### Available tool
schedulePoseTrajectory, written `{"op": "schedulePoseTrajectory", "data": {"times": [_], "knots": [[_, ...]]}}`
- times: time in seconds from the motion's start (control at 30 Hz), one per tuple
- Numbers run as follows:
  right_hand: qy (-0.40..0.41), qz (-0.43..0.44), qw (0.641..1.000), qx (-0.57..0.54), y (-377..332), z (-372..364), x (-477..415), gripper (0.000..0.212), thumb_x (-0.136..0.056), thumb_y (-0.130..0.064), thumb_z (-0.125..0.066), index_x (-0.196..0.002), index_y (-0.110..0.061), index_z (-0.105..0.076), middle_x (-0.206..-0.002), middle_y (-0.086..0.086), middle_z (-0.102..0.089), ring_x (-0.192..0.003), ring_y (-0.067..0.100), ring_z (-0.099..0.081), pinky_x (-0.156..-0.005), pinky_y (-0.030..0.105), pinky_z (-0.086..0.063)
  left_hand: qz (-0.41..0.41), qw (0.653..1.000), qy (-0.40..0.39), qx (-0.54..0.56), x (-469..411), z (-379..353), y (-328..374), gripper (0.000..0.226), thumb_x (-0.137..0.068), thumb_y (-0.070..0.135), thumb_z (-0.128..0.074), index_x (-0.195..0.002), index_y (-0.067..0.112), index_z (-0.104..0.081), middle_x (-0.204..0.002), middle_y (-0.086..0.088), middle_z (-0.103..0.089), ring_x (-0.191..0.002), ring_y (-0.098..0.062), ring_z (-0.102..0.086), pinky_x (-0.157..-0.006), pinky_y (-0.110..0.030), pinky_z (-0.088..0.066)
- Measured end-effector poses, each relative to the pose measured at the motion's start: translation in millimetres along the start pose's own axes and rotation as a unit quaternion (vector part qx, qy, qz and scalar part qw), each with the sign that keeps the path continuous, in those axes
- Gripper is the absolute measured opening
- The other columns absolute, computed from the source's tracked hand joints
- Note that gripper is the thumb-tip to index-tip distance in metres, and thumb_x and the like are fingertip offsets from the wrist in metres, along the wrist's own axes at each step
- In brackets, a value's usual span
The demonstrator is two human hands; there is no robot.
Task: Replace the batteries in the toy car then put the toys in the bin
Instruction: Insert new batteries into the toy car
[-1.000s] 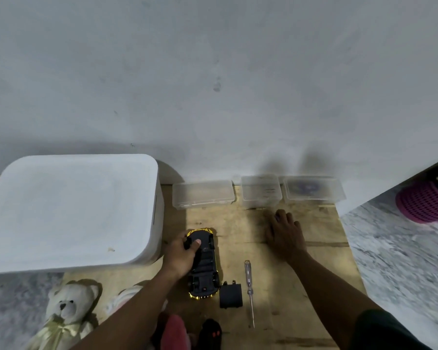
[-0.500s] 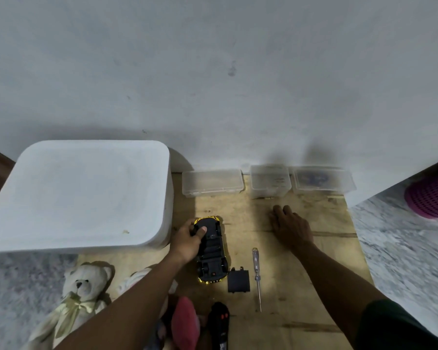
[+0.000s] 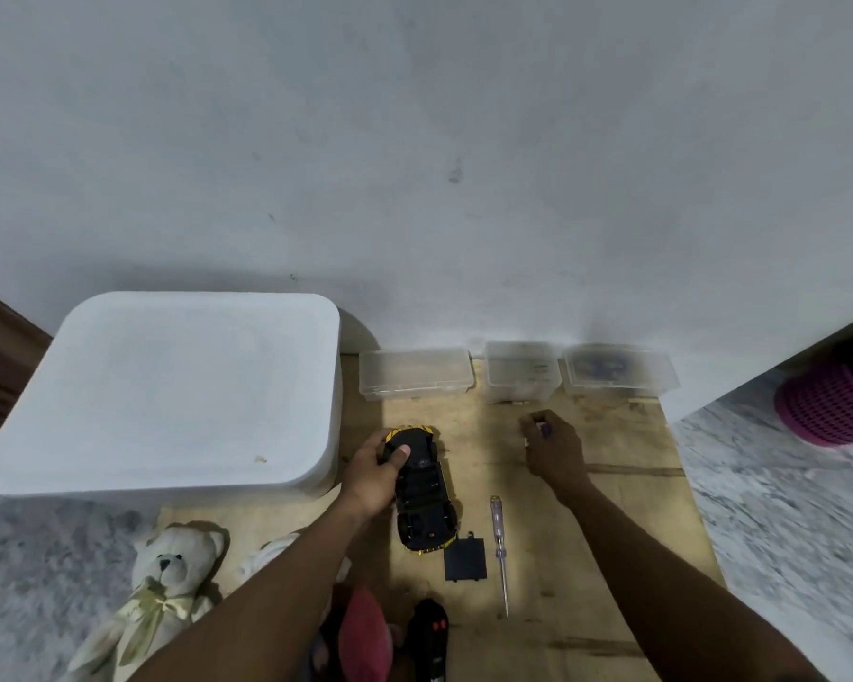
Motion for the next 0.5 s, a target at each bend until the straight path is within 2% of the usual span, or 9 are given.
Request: {"op": "schedulePoseTrajectory", "data": {"times": [0.07,0.1,0.2,0.27,0.33,0.4,0.43,0.5], "knots": [[-0.032,-0.068,0.983,-0.167,-20,-1,20,0.015,-0.100,-0.022,-0.055,-0.103,-0.009,-0.062,-0.076,0.007,-0.058,-0.059,0.017,-0.052,-0.051,0.028,-0.045,-0.013,1.000,-0.002,0.018,6,-1,10,0.015,-0.101,0.011,-0.058,-0.114,0.018,-0.062,-0.094,0.000,-0.070,-0.085,-0.016,-0.066,-0.067,-0.018,-0.052],[-0.048,-0.085,0.972,-0.213,-31,-1,31,0.016,-0.100,-0.020,-0.055,-0.104,-0.006,-0.061,-0.074,0.007,-0.056,-0.056,0.015,-0.048,-0.048,0.027,-0.042,-0.017,1.000,-0.003,0.024,9,-2,15,0.015,-0.101,0.010,-0.057,-0.113,0.018,-0.061,-0.093,0.000,-0.069,-0.082,-0.016,-0.065,-0.063,-0.018,-0.051],[-0.093,-0.088,0.954,-0.271,-59,-2,66,0.018,-0.100,-0.018,-0.054,-0.108,-0.003,-0.060,-0.075,0.006,-0.057,-0.052,0.013,-0.042,-0.046,0.025,-0.035,-0.029,0.998,-0.019,0.060,19,-3,26,0.019,-0.102,0.011,-0.056,-0.119,0.017,-0.060,-0.094,-0.002,-0.070,-0.077,-0.013,-0.067,-0.057,-0.023,-0.052],[-0.116,-0.078,0.949,-0.283,-76,-3,91,0.017,-0.099,-0.014,-0.054,-0.110,-0.004,-0.060,-0.076,0.007,-0.059,-0.051,0.013,-0.039,-0.045,0.025,-0.031,-0.036,0.996,-0.029,0.082,28,-1,33,0.022,-0.102,0.013,-0.056,-0.122,0.020,-0.059,-0.097,-0.004,-0.072,-0.078,-0.015,-0.068,-0.058,-0.028,-0.057],[-0.131,-0.069,0.951,-0.271,-91,-3,116,0.016,-0.096,-0.010,-0.054,-0.110,-0.008,-0.062,-0.078,0.009,-0.062,-0.049,0.013,-0.038,-0.045,0.025,-0.029,-0.050,0.994,-0.031,0.096,36,0,39,0.023,-0.101,0.015,-0.058,-0.123,0.023,-0.060,-0.103,-0.007,-0.074,-0.086,-0.022,-0.071,-0.071,-0.040,-0.060],[-0.132,-0.047,0.962,-0.233,-106,-3,137,0.015,-0.094,-0.007,-0.058,-0.107,-0.012,-0.064,-0.084,0.010,-0.065,-0.049,0.011,-0.047,-0.043,0.023,-0.035,-0.071,0.992,-0.034,0.100,45,3,45,0.026,-0.100,0.017,-0.060,-0.121,0.031,-0.062,-0.105,-0.008,-0.076,-0.094,-0.027,-0.073,-0.082,-0.050,-0.060],[-0.124,-0.029,0.969,-0.210,-113,-3,146,0.014,-0.093,-0.008,-0.062,-0.104,-0.015,-0.064,-0.088,0.008,-0.068,-0.054,0.011,-0.056,-0.044,0.022,-0.040,-0.078,0.991,-0.035,0.101,49,5,48,0.026,-0.099,0.018,-0.062,-0.119,0.035,-0.063,-0.105,-0.007,-0.077,-0.096,-0.028,-0.074,-0.084,-0.052,-0.060],[-0.090,0.026,0.984,-0.150,-127,-2,157,0.012,-0.092,-0.011,-0.067,-0.100,-0.019,-0.065,-0.096,0.002,-0.071,-0.077,0.012,-0.068,-0.055,0.018,-0.050,-0.092,0.990,-0.032,0.102,59,9,55,0.026,-0.098,0.021,-0.064,-0.115,0.040,-0.064,-0.105,-0.006,-0.076,-0.097,-0.029,-0.074,-0.083,-0.054,-0.061]]}}
Point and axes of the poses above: each hand's wrist, its own x-axis away from the middle knuckle, its own z-axis out of the back of the hand, y = z × x, the point moved 3 cm from there along -x, towards the middle knuckle
